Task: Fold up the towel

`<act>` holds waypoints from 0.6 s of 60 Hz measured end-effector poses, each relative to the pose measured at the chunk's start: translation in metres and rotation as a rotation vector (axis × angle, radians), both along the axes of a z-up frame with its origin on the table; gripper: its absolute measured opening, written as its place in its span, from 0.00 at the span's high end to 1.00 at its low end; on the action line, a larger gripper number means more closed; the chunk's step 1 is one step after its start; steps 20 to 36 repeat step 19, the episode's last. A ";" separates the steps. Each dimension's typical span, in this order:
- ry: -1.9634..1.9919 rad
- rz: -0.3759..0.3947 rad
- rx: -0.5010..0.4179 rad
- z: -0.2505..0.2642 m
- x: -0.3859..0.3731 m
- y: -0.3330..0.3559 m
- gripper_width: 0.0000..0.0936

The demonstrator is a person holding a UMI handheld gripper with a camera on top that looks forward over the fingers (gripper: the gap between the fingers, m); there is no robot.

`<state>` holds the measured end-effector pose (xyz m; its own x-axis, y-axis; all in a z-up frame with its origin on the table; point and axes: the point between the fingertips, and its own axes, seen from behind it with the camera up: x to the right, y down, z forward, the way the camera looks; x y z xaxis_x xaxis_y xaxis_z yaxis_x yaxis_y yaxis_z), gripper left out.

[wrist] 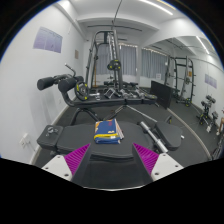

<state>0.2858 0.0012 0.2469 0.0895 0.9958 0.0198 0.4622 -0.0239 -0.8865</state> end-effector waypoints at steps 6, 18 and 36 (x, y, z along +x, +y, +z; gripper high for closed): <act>0.027 0.002 0.028 0.013 0.017 -0.003 0.08; 0.036 0.010 0.036 0.023 0.036 -0.006 0.09; 0.037 0.009 0.035 0.023 0.037 -0.006 0.09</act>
